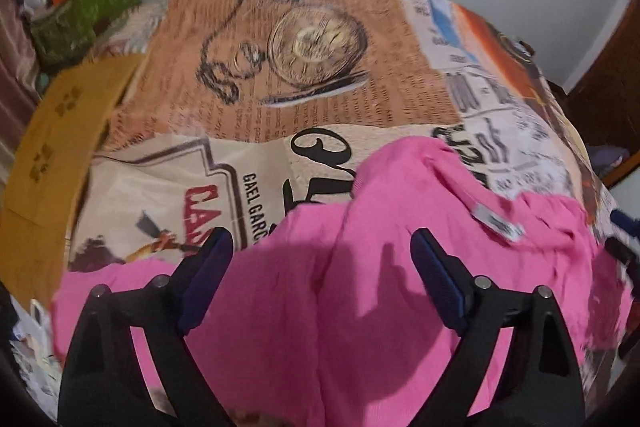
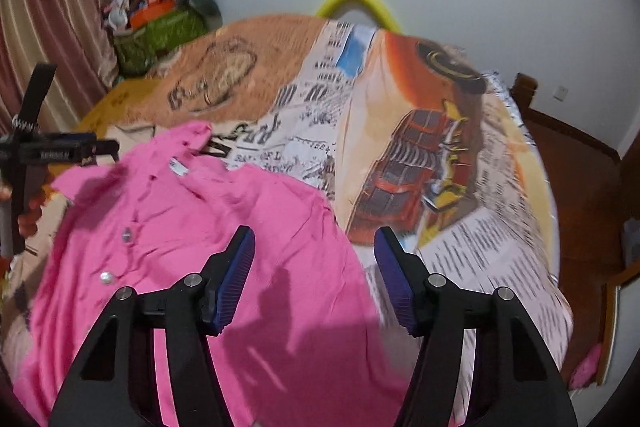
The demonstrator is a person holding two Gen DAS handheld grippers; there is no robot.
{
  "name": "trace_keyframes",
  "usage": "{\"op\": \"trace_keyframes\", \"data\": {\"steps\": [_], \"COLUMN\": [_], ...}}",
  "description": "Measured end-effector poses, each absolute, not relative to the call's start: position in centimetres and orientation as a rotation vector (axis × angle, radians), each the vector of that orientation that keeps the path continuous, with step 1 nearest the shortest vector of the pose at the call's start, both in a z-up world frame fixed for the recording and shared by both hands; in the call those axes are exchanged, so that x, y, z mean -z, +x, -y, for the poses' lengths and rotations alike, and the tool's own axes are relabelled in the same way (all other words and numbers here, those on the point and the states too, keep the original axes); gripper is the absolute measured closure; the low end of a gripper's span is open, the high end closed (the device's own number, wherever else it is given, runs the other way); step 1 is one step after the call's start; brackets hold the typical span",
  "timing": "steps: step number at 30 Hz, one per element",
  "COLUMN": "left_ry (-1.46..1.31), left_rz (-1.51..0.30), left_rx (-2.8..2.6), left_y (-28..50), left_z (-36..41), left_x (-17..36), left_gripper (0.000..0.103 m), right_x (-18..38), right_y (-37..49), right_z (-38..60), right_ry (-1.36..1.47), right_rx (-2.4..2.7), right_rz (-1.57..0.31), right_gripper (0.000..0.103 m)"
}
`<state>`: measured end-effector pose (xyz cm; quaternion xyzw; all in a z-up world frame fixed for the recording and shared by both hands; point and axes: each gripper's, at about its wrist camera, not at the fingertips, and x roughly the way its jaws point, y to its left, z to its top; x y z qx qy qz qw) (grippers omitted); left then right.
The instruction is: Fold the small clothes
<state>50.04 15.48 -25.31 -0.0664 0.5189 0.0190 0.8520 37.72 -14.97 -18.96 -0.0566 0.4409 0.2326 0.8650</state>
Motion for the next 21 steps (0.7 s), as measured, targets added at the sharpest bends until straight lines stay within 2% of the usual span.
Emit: {"op": "trace_keyframes", "data": {"steps": [4,5,8,10,11,13,14,15,17,21], "left_ry": [-0.163,-0.168,-0.197,-0.232,-0.251,-0.290,-0.286,-0.268,-0.219,-0.185], "left_rz": [-1.138,-1.139,-1.151,-1.167,-1.168,-1.166,-1.166,-1.166,-1.161,-1.121], "left_rx": [-0.023,-0.022,0.020,0.057,0.077,0.112,0.107,0.094,0.069,0.036], "left_y": [52.4,52.7,53.6,53.6,53.6,53.2,53.1,53.0,52.5,51.5], "left_z": [-15.5,-15.4,-15.2,-15.1,-15.1,-14.9,-14.7,-14.6,-14.3,-14.7], "left_x": [27.3,27.5,28.3,28.8,29.0,29.0,28.8,28.7,28.2,26.7], "left_gripper": [0.018,0.018,0.028,0.047,0.054,0.079,0.082,0.086,0.091,0.092], "right_x": [20.6,21.0,22.3,22.5,22.6,22.7,22.8,23.0,23.0,22.4], "right_y": [40.1,40.4,41.1,41.0,41.0,40.8,40.8,40.6,40.3,40.5], "right_z": [13.6,13.1,12.2,11.7,11.6,11.3,11.0,10.6,9.9,10.3], "right_ry": [-0.206,-0.235,-0.314,-0.365,-0.377,-0.384,-0.395,-0.416,-0.482,-0.521], "right_rx": [-0.500,-0.498,-0.494,-0.493,-0.494,-0.518,-0.531,-0.538,-0.528,-0.490], "right_rz": [-0.957,-0.961,-0.970,-0.943,-0.933,-0.930,-0.933,-0.931,-0.906,-0.868], "right_gripper": [0.047,0.050,0.057,0.057,0.063,0.080,0.094,0.096,0.098,0.099]}}
